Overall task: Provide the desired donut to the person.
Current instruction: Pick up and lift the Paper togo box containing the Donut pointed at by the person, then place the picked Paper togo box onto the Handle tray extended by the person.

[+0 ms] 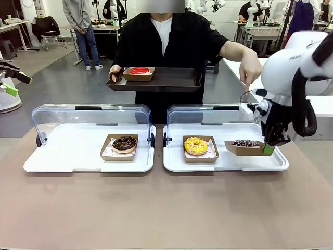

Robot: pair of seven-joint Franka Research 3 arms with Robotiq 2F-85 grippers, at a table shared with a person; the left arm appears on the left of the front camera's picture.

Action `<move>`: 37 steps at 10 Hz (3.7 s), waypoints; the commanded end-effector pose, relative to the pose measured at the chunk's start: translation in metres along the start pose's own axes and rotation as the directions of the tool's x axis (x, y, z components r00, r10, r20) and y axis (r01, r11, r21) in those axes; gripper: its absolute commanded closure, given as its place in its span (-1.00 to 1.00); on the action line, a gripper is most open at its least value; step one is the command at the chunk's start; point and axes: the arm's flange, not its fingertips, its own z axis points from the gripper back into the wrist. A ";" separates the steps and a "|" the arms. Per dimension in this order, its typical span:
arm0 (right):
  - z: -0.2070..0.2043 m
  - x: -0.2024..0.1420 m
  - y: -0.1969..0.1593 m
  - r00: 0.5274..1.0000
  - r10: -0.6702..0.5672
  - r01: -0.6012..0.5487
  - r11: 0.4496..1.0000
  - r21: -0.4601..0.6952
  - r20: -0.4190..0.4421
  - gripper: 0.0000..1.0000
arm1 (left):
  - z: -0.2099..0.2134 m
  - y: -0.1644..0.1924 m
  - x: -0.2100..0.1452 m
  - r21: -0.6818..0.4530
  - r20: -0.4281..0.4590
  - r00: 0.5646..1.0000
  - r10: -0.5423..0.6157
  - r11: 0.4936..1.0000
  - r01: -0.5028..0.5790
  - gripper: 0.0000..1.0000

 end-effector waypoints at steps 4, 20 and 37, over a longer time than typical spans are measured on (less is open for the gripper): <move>0.102 0.026 0.035 0.998 -0.036 0.031 0.995 -0.092 -0.057 1.00 | 0.002 0.000 0.001 -0.002 0.018 1.000 0.003 1.000 -0.003 -1.00; 0.244 0.030 0.003 0.986 -0.169 0.166 0.975 -0.146 -0.004 1.00 | 0.002 0.000 0.001 -0.002 0.018 1.000 0.003 1.000 -0.003 -1.00; 0.231 0.247 -0.038 0.970 0.013 -0.034 0.996 -0.082 -0.243 0.97 | 0.002 0.000 0.001 -0.002 0.018 1.000 0.003 1.000 -0.003 -1.00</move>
